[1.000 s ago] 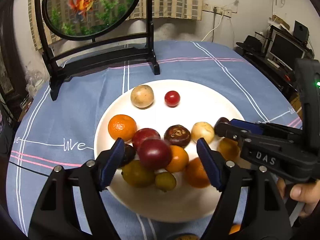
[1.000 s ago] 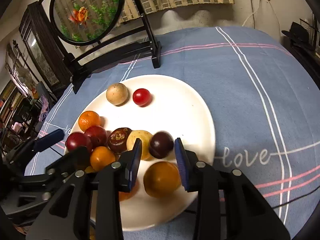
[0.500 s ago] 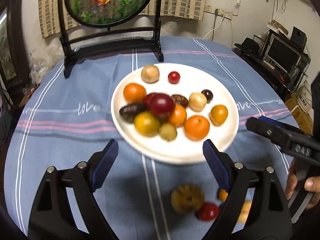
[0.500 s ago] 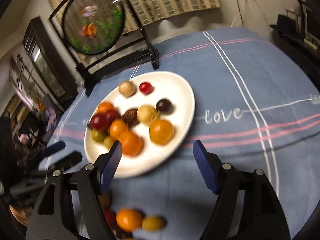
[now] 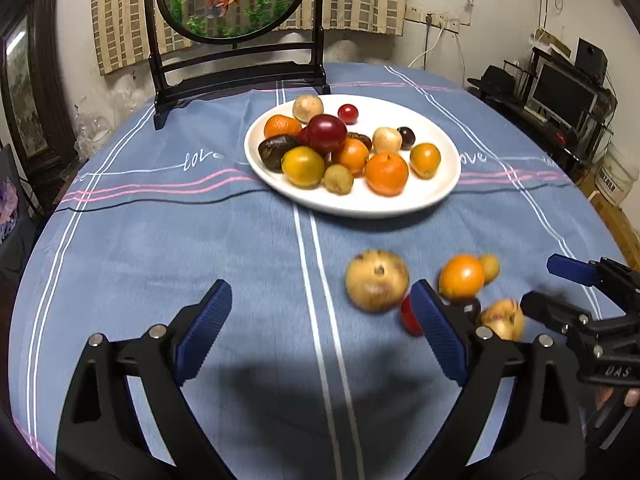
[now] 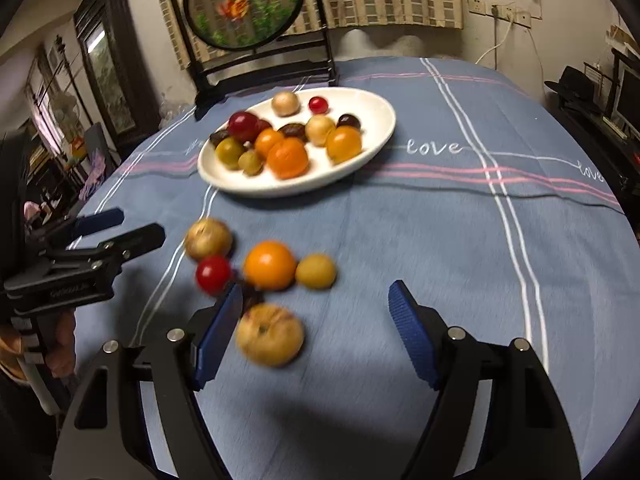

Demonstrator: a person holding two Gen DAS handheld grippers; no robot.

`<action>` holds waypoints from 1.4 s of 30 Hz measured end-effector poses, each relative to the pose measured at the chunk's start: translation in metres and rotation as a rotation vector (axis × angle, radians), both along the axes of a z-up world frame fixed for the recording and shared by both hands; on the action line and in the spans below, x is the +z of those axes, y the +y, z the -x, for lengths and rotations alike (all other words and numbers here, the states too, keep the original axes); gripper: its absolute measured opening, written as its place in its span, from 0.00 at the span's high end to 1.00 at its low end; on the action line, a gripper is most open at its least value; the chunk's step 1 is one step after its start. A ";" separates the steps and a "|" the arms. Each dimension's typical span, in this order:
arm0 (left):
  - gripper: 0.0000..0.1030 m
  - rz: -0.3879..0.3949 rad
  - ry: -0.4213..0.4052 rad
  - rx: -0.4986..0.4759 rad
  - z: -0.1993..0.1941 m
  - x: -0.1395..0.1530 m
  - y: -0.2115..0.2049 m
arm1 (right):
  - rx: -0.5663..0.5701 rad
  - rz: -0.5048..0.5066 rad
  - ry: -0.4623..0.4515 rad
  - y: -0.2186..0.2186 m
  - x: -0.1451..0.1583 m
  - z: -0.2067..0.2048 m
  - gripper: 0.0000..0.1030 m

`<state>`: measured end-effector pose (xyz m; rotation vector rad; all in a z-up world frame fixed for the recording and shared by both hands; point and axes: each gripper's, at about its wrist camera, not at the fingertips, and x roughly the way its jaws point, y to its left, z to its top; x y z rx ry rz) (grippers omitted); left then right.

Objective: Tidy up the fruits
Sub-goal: 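Withdraw both tools from the plate toward the remaining fruit, then grasp a large tan fruit with the right tool while the left tool grasps a striped tan fruit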

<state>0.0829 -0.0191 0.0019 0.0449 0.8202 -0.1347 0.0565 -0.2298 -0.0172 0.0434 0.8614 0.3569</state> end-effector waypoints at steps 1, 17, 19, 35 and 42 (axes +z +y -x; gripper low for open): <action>0.10 0.004 0.002 0.001 0.002 -0.001 0.000 | 0.010 0.005 0.002 0.002 -0.001 0.002 0.26; 0.09 0.043 0.084 0.013 0.009 -0.033 0.010 | 0.067 0.154 0.069 0.035 -0.030 -0.001 0.41; 0.09 0.048 0.094 0.011 0.009 -0.034 0.010 | 0.065 0.161 0.068 0.037 -0.030 -0.001 0.42; 0.09 0.026 0.111 -0.021 0.003 -0.037 0.002 | 0.062 0.097 0.032 0.026 -0.020 0.011 0.59; 0.09 -0.040 0.130 -0.044 -0.021 -0.040 -0.007 | 0.062 0.041 0.027 0.017 -0.012 0.017 0.59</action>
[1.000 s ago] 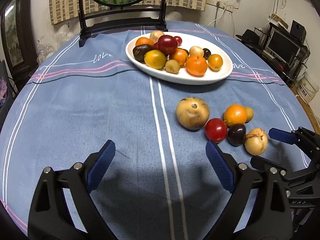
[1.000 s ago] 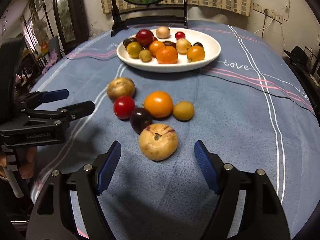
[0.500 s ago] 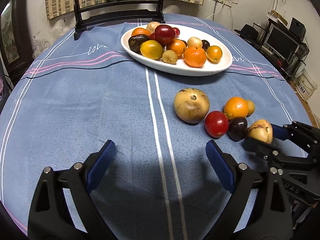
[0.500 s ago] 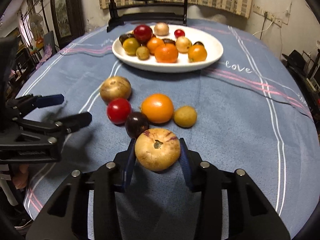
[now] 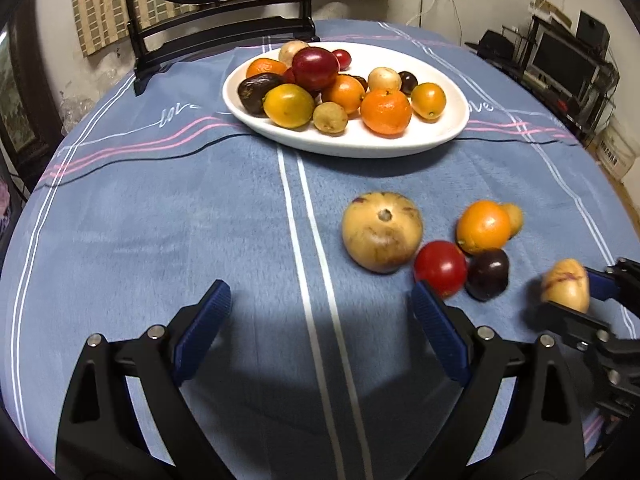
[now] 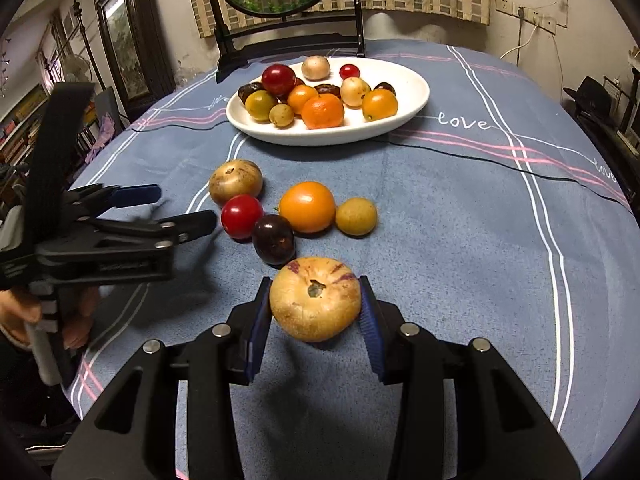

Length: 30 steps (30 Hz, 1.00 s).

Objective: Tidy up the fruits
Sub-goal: 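Grasp a large tan fruit with the right tool while the left tool grasps a striped tan fruit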

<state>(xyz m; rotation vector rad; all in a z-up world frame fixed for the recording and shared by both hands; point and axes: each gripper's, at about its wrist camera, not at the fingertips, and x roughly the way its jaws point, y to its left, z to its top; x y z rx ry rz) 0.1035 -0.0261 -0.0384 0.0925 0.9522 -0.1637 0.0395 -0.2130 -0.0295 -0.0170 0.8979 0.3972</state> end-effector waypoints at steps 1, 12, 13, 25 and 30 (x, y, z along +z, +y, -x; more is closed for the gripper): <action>0.09 -0.006 0.003 -0.005 -0.003 -0.001 -0.001 | 0.002 -0.010 0.000 -0.001 0.001 0.001 0.59; 0.10 -0.022 -0.010 -0.075 -0.031 -0.002 -0.013 | 0.005 -0.041 0.009 -0.005 0.002 -0.001 0.59; 0.11 -0.010 -0.009 -0.079 -0.033 -0.003 -0.013 | 0.004 -0.043 0.010 -0.005 0.001 -0.001 0.59; 0.57 0.081 0.010 -0.114 -0.032 -0.003 -0.021 | -0.007 -0.054 0.018 -0.009 0.001 -0.002 0.59; 0.57 0.065 0.000 -0.114 -0.018 0.007 -0.021 | -0.012 -0.044 0.007 -0.010 0.004 -0.002 0.59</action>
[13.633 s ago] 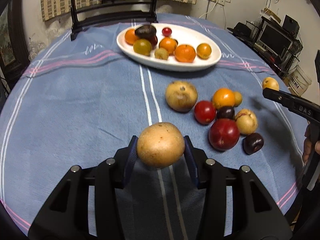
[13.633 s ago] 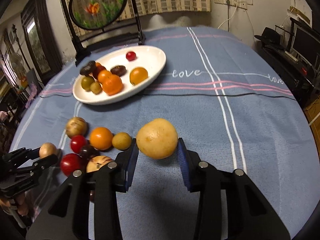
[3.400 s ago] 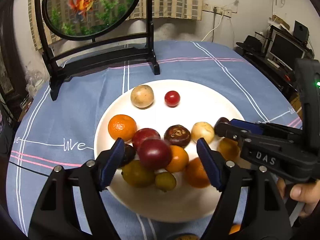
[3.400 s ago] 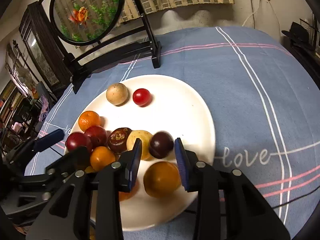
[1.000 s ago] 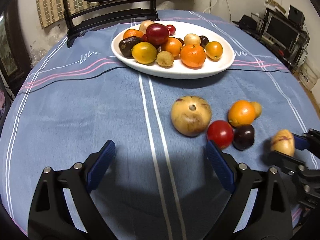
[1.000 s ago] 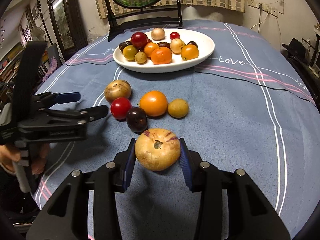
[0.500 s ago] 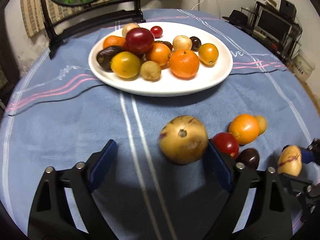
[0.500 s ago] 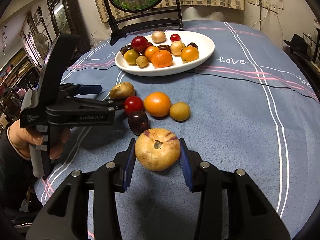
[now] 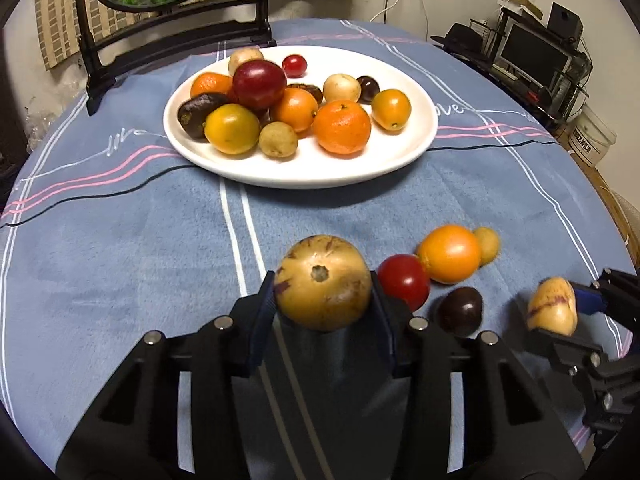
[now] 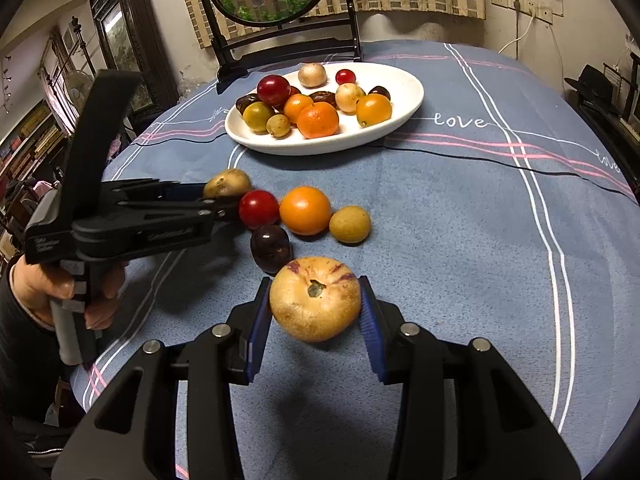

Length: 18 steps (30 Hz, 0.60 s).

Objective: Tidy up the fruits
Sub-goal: 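Grasp a large tan fruit with the right tool while the left tool grasps a striped tan fruit, then carry both tan fruits onto the white plate and open both tools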

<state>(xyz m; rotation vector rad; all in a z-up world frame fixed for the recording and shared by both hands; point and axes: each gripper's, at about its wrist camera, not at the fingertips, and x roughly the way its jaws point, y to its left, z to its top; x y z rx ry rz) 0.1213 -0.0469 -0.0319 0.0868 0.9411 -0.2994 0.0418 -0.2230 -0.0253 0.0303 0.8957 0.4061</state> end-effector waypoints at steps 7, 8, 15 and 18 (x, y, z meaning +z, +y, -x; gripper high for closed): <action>0.57 0.028 -0.073 0.003 0.015 0.034 0.006 | 0.007 0.023 -0.044 0.003 0.016 -0.008 0.59; 0.57 0.032 -0.083 0.007 0.016 0.039 0.007 | 0.009 0.027 -0.060 0.004 0.022 -0.010 0.59; 0.57 0.041 -0.130 -0.007 0.007 0.064 -0.001 | 0.020 0.027 -0.148 0.010 0.054 -0.031 0.59; 0.57 0.056 -0.132 -0.003 -0.006 0.068 -0.005 | 0.012 0.014 -0.178 0.010 0.066 -0.046 0.59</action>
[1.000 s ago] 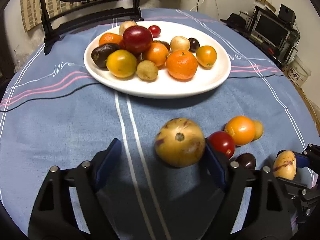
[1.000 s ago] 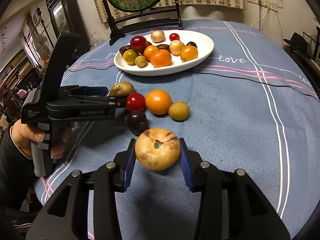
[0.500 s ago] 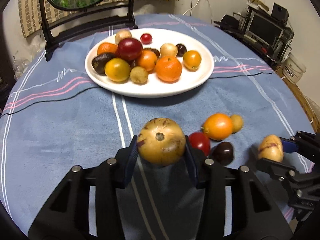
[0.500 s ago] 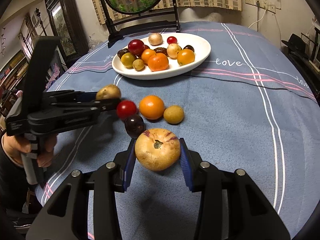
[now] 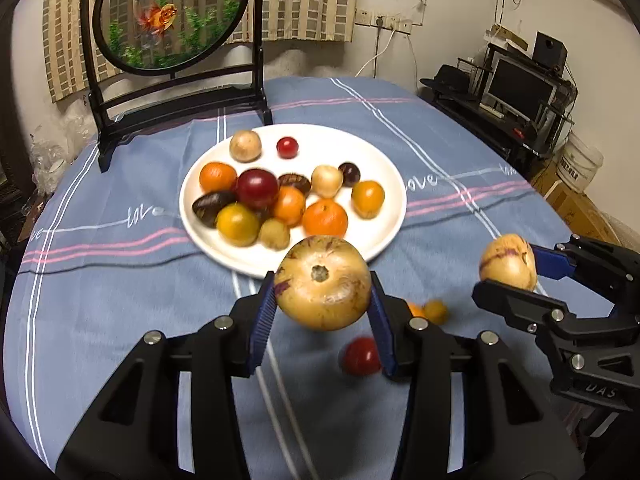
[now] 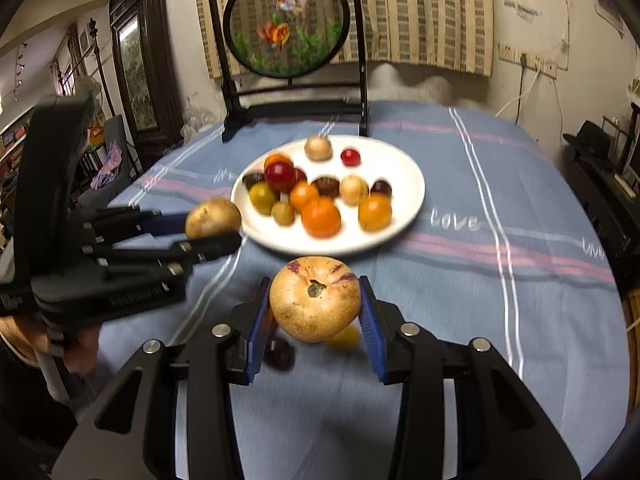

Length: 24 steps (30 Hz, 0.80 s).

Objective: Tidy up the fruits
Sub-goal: 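Carry both tan fruits onto the white plate and open both tools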

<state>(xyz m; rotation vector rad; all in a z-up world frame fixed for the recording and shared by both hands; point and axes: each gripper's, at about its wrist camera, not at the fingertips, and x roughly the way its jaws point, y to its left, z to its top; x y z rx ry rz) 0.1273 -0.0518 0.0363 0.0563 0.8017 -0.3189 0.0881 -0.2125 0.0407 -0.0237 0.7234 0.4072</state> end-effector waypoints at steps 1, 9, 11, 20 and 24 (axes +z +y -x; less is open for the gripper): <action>0.57 0.007 0.000 0.002 -0.006 0.002 -0.002 | -0.005 0.001 -0.008 0.001 0.003 -0.005 0.59; 0.57 0.013 0.018 0.038 -0.056 0.000 -0.016 | -0.041 0.011 -0.024 0.007 0.013 -0.064 0.59; 0.57 0.005 0.031 0.067 -0.068 -0.006 -0.018 | -0.058 0.011 -0.004 0.006 0.010 -0.082 0.59; 0.57 -0.013 0.087 0.102 -0.108 -0.027 -0.026 | -0.092 0.008 0.106 0.008 -0.027 -0.152 0.59; 0.57 -0.020 0.082 0.091 -0.118 -0.028 -0.033 | -0.101 -0.003 0.143 0.008 -0.038 -0.169 0.59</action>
